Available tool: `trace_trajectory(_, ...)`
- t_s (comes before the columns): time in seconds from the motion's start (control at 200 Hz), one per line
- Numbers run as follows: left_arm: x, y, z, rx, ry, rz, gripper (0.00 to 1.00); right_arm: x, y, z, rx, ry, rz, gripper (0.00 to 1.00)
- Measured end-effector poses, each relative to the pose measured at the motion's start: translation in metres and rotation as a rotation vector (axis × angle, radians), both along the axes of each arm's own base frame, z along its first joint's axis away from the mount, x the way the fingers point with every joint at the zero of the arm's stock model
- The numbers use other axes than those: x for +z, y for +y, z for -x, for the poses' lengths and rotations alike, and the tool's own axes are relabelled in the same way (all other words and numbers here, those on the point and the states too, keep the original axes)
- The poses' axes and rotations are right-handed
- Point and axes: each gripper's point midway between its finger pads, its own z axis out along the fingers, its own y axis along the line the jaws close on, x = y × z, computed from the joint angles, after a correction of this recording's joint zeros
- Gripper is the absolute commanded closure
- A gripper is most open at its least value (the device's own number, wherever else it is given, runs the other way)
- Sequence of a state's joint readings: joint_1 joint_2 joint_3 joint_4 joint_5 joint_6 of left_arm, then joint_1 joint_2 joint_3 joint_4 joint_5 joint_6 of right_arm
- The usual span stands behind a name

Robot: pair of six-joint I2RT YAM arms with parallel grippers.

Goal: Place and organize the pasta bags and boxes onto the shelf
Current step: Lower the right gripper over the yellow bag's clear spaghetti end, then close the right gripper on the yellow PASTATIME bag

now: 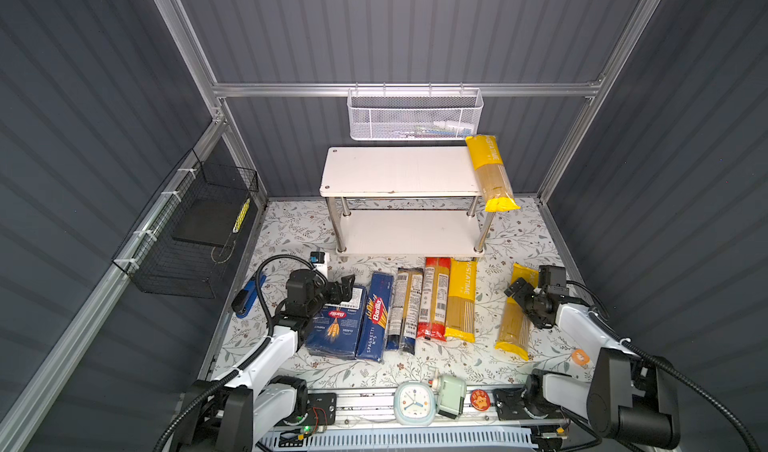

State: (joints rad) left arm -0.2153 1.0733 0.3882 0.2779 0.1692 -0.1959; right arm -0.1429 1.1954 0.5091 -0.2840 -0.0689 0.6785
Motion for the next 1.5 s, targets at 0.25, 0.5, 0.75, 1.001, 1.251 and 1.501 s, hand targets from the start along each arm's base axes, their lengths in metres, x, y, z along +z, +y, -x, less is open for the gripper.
trace_trajectory(0.25, 0.0, 0.0, 0.0, 0.0, 0.0, 0.0, 0.01, -0.001, 0.011, 0.018, 0.088, 0.109, 0.049, 0.01)
trace_trajectory(0.5, 0.0, 0.0, 0.0, 0.0, 0.0, 0.0, 0.01, 0.002, 0.005, 0.02, 0.097, 0.204, 0.084, 0.01)
trace_trajectory(0.75, 0.001, 0.0, 0.0, 0.0, -0.003, 0.0, 0.01, -0.001, 0.0, 0.014, 0.147, 0.274, 0.123, 0.01)
trace_trajectory(1.001, 0.001, 0.0, 0.0, 0.0, -0.003, 0.0, 0.01, -0.003, -0.006, 0.01, 0.165, 0.322, 0.16, 0.01)
trace_trajectory(1.251, 0.001, 0.0, 0.0, 0.0, -0.003, 0.001, 0.01, -0.012, -0.001, 0.013, 0.203, 0.353, 0.133, 0.01)
trace_trajectory(1.501, 0.001, 0.0, 0.0, 0.0, -0.003, 0.001, 0.01, -0.013, 0.0, 0.014, 0.209, 0.358, 0.129, 0.01)
